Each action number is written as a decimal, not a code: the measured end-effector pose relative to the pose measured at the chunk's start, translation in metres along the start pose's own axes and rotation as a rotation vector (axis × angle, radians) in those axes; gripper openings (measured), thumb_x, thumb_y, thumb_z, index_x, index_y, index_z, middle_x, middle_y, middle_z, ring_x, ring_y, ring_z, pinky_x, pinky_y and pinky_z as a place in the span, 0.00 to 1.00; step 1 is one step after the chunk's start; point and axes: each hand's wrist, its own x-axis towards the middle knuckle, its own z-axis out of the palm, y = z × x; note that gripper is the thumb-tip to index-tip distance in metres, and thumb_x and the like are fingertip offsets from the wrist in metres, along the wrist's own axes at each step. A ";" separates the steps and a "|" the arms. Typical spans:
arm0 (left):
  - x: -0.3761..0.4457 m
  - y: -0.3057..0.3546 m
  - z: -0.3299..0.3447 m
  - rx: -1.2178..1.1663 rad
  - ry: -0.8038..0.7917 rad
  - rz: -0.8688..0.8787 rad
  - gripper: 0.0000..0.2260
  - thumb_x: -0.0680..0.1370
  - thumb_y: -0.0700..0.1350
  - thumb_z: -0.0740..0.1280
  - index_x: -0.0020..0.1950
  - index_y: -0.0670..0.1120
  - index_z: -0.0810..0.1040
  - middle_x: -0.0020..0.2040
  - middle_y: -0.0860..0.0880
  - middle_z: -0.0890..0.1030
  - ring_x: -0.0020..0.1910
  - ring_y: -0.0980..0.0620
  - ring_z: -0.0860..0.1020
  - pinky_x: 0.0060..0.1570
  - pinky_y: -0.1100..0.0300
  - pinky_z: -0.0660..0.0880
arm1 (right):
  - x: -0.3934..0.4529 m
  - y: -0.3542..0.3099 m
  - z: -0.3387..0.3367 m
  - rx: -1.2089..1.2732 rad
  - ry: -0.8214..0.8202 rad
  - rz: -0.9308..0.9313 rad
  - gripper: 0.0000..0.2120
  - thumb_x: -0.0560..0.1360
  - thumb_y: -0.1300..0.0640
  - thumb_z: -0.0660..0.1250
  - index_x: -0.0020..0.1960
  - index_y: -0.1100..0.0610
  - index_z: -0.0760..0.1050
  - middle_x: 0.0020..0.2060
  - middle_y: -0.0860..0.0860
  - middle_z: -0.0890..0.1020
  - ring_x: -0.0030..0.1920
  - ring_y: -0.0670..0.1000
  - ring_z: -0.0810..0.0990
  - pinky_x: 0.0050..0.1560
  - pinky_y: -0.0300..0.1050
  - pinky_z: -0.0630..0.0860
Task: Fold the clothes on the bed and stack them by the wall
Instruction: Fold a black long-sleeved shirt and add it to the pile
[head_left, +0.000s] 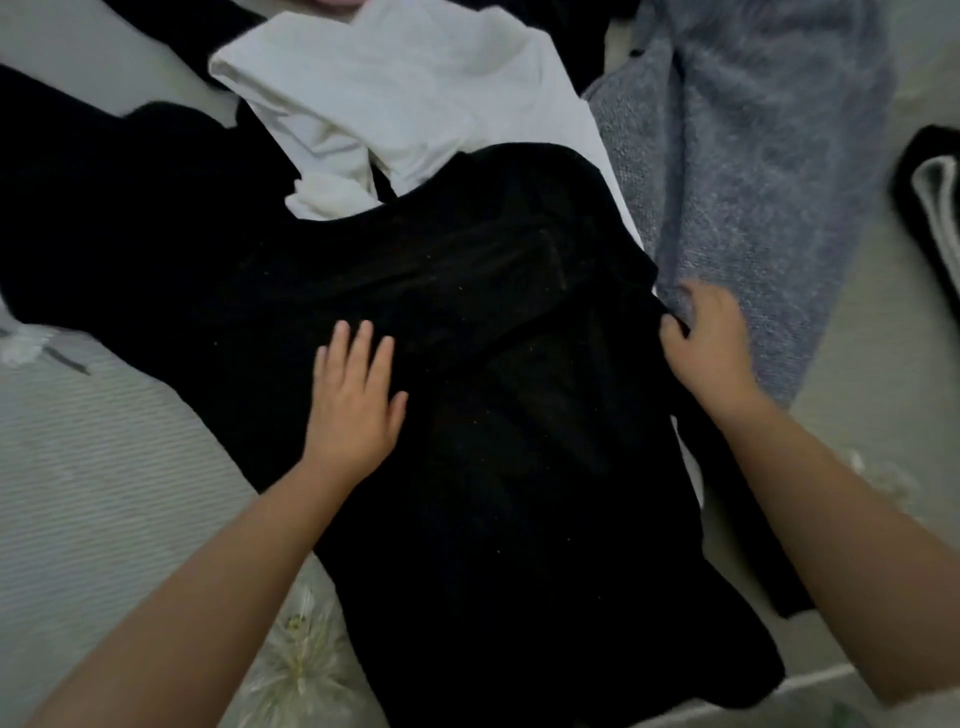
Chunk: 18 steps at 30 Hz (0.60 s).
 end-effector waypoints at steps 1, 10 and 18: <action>-0.006 0.018 0.006 -0.034 -0.031 0.039 0.26 0.70 0.39 0.72 0.64 0.31 0.70 0.66 0.30 0.68 0.66 0.28 0.63 0.64 0.38 0.55 | -0.021 0.020 -0.006 -0.027 -0.010 0.008 0.19 0.74 0.65 0.64 0.64 0.69 0.68 0.58 0.68 0.73 0.61 0.63 0.70 0.59 0.46 0.61; -0.057 0.134 0.083 -0.054 -0.337 0.227 0.31 0.79 0.56 0.56 0.75 0.40 0.50 0.76 0.40 0.48 0.75 0.41 0.45 0.71 0.51 0.41 | -0.164 0.148 -0.004 -0.300 -0.291 0.410 0.36 0.72 0.50 0.69 0.73 0.60 0.56 0.67 0.61 0.67 0.66 0.60 0.67 0.62 0.56 0.68; -0.062 0.142 0.105 0.206 -0.438 0.119 0.32 0.79 0.59 0.47 0.75 0.44 0.38 0.75 0.46 0.37 0.74 0.47 0.37 0.71 0.51 0.38 | -0.127 0.179 -0.043 0.088 -0.182 0.297 0.11 0.73 0.66 0.66 0.54 0.64 0.79 0.39 0.59 0.81 0.44 0.55 0.80 0.32 0.35 0.63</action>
